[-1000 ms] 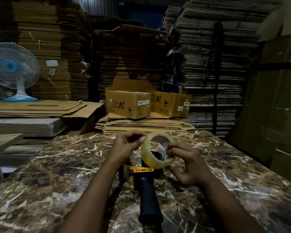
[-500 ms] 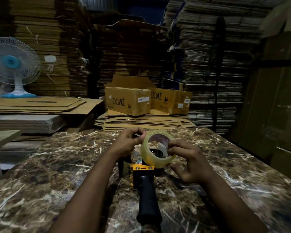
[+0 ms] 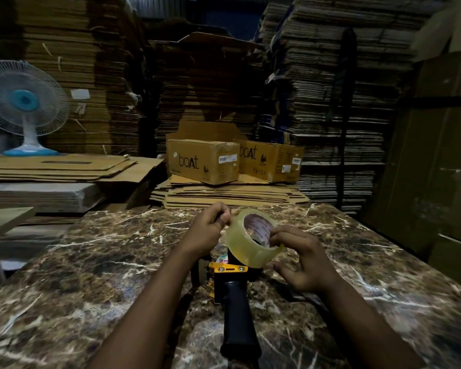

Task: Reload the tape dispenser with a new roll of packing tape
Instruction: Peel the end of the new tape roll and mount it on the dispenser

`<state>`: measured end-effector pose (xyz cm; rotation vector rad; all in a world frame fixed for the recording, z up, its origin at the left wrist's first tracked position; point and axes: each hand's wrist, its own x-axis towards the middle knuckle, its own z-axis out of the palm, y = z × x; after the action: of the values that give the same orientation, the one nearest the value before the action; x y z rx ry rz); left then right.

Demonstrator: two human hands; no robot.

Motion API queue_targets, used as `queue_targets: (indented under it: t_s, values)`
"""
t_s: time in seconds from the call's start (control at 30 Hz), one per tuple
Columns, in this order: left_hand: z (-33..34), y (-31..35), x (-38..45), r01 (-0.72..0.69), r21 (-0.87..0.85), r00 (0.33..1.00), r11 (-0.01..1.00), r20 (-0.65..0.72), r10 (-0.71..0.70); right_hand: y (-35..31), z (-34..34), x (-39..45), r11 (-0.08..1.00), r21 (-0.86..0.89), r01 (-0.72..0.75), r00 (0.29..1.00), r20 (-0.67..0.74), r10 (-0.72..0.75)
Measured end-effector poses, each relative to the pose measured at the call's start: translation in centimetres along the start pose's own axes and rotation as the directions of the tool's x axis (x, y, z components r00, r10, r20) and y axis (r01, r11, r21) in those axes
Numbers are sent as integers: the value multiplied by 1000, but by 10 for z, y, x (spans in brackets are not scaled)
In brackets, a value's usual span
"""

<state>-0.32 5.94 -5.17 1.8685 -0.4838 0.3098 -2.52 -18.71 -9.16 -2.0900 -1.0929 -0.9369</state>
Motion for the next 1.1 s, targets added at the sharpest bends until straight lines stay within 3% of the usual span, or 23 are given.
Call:
queue_targets:
  t_s: [0.13, 0.23, 0.33, 0.7, 0.9, 1.1]
  values:
    - [0, 8, -7, -4, -131, 997, 991, -82, -7, 0, 0, 0, 1000, 16, 6, 1000, -25, -5]
    - [-6, 9, -10, 9, -266, 999, 964, -33, -19, -1, -1, 0, 999, 19, 31, 998, -54, -30]
    - [-9, 8, -10, -22, -228, 1000, 973, -7, 21, -3, 0, 1, 999, 9, 46, 998, -53, -45]
    - [8, 6, -8, -16, -108, 972, 994, -233, -9, -3, 3, 2, 999, 32, 23, 1000, 4, -23]
    - [9, 9, -10, -3, -183, 978, 983, -207, -35, 1, 0, -1, 991, 101, -93, 995, -32, 97]
    - [8, 14, -12, 24, -246, 963, 969, -253, -88, -1, 0, 0, 994, 2, -108, 994, -31, 108]
